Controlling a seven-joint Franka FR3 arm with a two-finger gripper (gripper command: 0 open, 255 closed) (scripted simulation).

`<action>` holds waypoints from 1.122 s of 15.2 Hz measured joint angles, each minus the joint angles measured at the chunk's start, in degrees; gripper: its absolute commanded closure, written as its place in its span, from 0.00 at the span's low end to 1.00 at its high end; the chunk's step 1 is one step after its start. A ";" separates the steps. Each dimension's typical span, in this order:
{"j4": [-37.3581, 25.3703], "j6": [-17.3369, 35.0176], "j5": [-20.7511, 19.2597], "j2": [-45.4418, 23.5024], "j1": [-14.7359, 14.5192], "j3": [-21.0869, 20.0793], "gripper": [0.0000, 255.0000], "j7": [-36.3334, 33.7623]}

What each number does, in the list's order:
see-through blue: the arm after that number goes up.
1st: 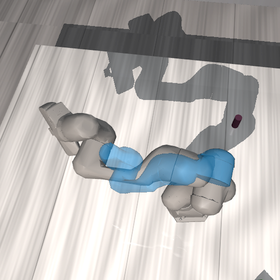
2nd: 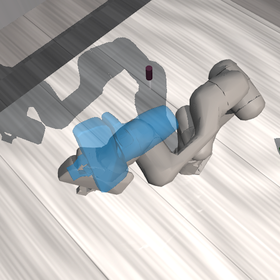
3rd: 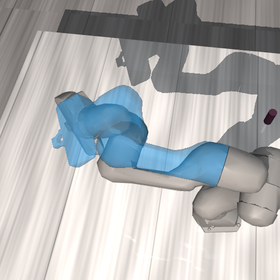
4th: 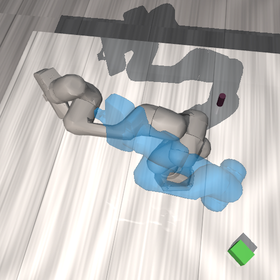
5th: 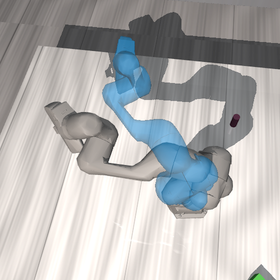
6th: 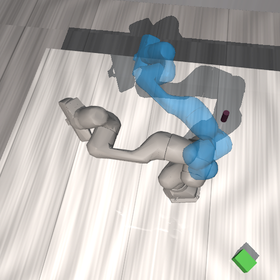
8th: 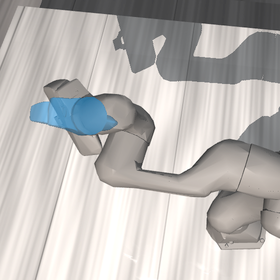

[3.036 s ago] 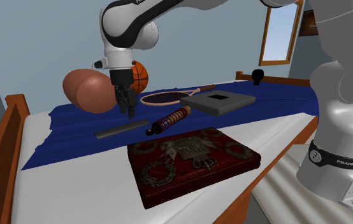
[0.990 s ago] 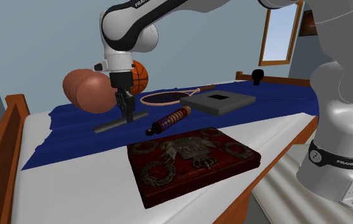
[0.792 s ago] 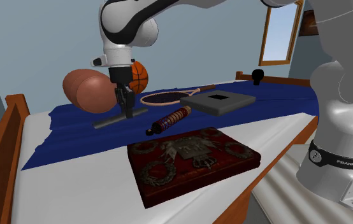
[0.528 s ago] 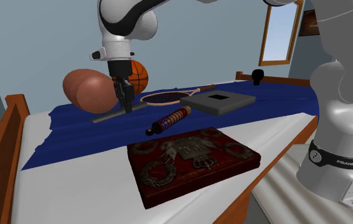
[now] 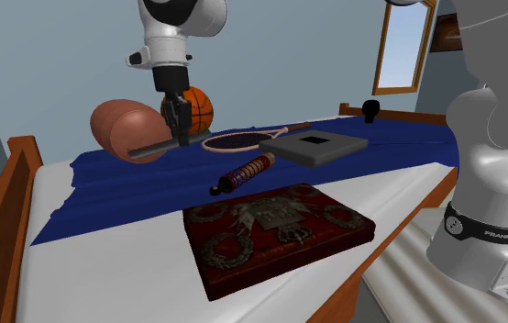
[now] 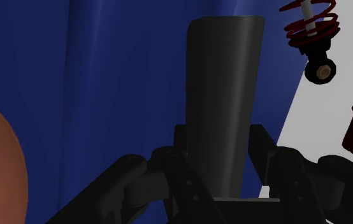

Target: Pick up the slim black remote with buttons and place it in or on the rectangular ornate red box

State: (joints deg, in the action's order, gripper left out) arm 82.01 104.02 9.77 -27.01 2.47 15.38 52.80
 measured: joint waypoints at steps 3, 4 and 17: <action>0.50 -0.89 -0.36 1.43 -0.42 0.07 1.00 -0.46; 3.29 0.13 -0.74 3.28 -1.09 0.09 1.00 -0.86; 38.03 10.85 -6.56 28.82 -9.63 -3.08 1.00 -12.62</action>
State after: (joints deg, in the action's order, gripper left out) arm 120.04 114.87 3.21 1.81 -7.16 12.30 40.19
